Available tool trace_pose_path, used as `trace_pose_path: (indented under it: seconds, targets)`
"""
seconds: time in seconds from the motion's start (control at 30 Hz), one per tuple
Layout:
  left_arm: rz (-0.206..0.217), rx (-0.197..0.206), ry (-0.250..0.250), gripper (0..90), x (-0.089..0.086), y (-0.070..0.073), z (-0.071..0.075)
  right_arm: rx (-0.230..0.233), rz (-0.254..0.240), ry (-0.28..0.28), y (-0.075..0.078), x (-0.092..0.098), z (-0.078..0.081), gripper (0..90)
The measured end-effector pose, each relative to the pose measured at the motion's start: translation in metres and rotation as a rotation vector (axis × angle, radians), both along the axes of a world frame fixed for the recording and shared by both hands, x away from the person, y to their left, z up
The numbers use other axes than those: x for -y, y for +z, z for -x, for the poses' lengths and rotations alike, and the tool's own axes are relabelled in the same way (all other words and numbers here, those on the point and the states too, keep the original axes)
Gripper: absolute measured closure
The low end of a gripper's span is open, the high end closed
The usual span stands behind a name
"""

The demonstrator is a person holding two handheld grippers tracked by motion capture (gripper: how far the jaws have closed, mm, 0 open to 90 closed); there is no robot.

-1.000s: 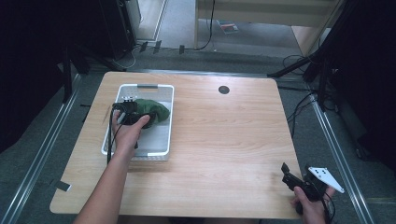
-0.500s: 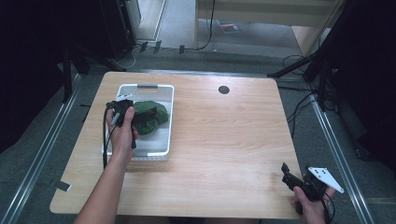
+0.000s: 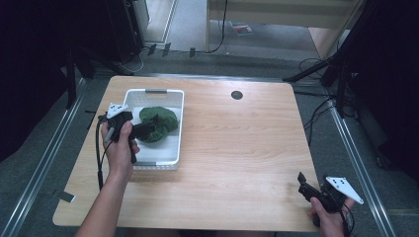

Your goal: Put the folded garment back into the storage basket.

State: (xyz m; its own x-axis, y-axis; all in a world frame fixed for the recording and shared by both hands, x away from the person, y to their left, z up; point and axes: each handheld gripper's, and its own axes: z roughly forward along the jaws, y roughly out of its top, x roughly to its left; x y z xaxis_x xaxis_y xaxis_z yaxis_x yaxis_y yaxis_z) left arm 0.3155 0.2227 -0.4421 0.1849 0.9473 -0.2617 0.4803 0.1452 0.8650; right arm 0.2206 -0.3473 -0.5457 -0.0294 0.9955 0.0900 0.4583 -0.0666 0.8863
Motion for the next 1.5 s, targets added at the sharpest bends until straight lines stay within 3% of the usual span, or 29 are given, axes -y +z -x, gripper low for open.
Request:
trace_pose_path:
  seconds: [0.4, 0.93, 1.07, 1.2, 1.4, 1.47, 1.5]
  targets:
    - [0.002, 0.061, 0.009, 0.0, -0.025, -0.002, 0.037, -0.002, 0.001, -0.003, 0.000, 0.000, 0.000, 13.1]
    - [-0.033, 0.122, 0.065, 0.0, -0.073, -0.015, 0.087, -0.003, 0.006, -0.009, 0.000, -0.001, 0.000, 13.1]
    - [-0.033, 0.125, 0.079, 0.0, -0.084, -0.024, 0.096, -0.003, 0.007, -0.009, 0.000, -0.001, 0.000, 13.0]
    - [0.005, 0.112, 0.088, 0.0, -0.096, -0.036, 0.105, -0.003, 0.007, -0.011, 0.000, -0.001, 0.000, 13.1]
    - [0.022, 0.118, 0.113, 0.0, -0.112, -0.057, 0.118, -0.003, 0.008, -0.013, 0.000, -0.001, 0.000, 13.1]
    - [0.008, 0.119, 0.122, 0.0, -0.118, -0.065, 0.121, -0.003, 0.008, -0.014, 0.000, -0.001, 0.000, 13.0]
    - [-0.022, 0.123, 0.130, 0.0, -0.120, -0.069, 0.121, -0.003, 0.008, -0.013, 0.000, -0.001, 0.000, 13.1]
